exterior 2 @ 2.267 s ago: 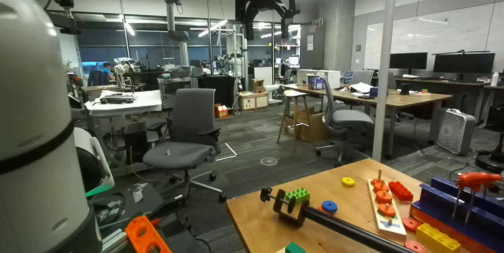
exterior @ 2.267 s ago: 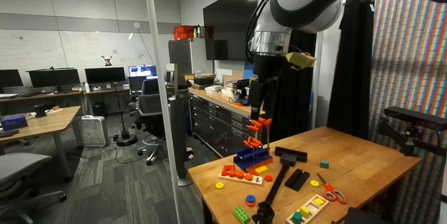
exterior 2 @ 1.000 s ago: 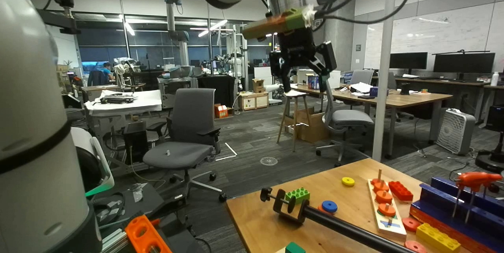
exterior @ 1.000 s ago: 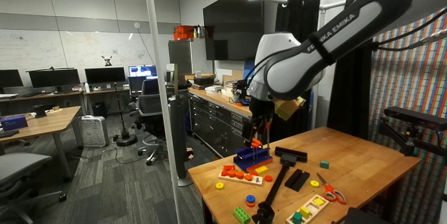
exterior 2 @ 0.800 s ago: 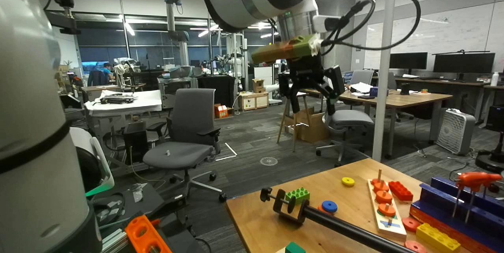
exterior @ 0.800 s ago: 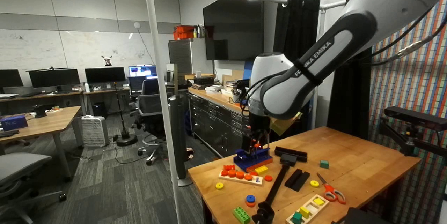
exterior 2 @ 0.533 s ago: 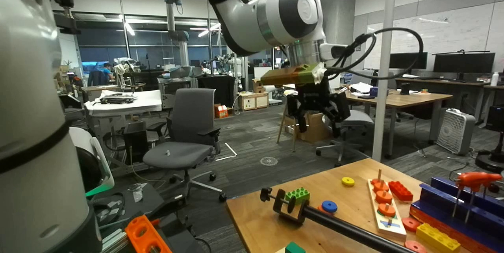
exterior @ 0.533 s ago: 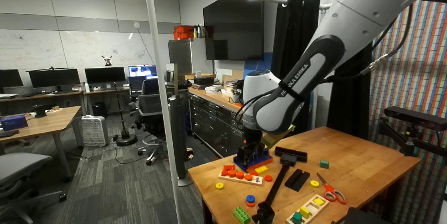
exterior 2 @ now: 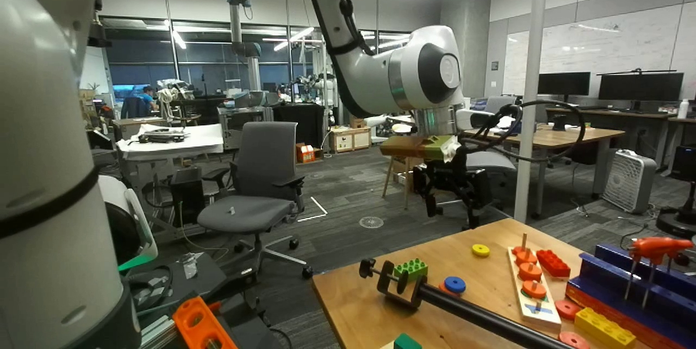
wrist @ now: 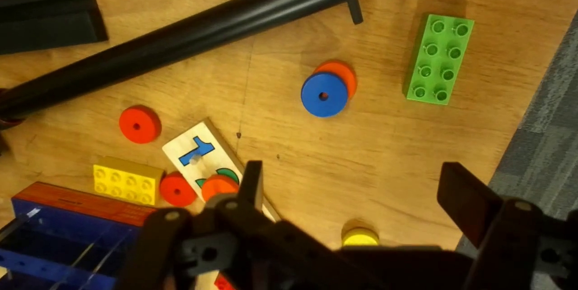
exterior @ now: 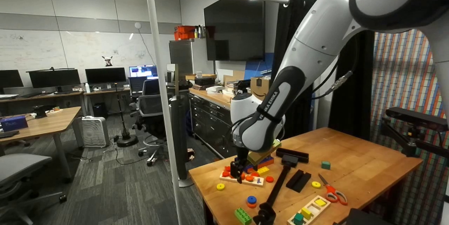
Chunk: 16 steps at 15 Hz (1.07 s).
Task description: Put the round yellow block on the round red block on the wooden board
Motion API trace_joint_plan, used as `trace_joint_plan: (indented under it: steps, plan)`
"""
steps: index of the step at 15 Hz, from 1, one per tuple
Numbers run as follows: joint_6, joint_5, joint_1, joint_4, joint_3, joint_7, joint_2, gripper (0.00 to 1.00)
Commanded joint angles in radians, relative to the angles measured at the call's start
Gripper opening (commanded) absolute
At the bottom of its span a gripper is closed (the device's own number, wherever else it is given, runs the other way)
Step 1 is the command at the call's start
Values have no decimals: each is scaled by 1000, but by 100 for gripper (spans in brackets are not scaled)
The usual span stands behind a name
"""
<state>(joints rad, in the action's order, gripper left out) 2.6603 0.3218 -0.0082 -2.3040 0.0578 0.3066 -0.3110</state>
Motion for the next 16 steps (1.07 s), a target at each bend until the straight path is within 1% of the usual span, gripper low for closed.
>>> trace_joint_plan:
  steps: [1,7,11,16]
  plan:
    - [2,-26,47,103,40,23,-108,100]
    - [-5,-166,46,238,21,-4,-247,100]
    - [-5,-256,33,318,1,-22,-307,100]
    - [1,-333,27,408,-12,-34,-362,100]
